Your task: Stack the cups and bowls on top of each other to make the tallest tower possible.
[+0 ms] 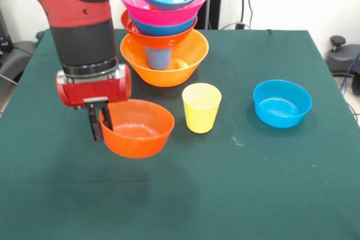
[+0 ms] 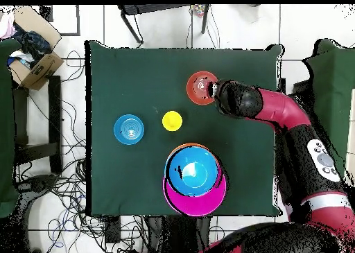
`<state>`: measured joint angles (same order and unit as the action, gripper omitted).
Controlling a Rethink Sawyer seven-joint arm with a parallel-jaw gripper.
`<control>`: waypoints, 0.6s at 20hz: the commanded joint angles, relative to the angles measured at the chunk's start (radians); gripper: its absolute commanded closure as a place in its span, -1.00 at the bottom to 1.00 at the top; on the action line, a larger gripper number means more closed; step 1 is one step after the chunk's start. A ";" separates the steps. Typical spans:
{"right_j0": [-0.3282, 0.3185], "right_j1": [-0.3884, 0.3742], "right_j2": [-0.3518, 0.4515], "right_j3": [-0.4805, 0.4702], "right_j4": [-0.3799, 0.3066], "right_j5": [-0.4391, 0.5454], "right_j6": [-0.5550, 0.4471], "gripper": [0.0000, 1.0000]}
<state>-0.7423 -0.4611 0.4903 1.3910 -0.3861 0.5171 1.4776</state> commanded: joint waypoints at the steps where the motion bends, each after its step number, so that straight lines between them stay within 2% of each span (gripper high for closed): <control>1: 0.038 -0.118 0.085 0.117 -0.080 0.095 -0.189 1.00; 5: 0.054 -0.166 0.073 0.132 -0.096 0.106 -0.174 1.00; 7: 0.050 -0.184 0.086 0.137 -0.108 0.105 -0.202 1.00; 12: 0.031 -0.209 0.116 0.140 -0.087 0.154 -0.213 1.00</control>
<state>-0.7286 -0.6194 0.5355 1.4669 -0.4163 0.5352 1.4776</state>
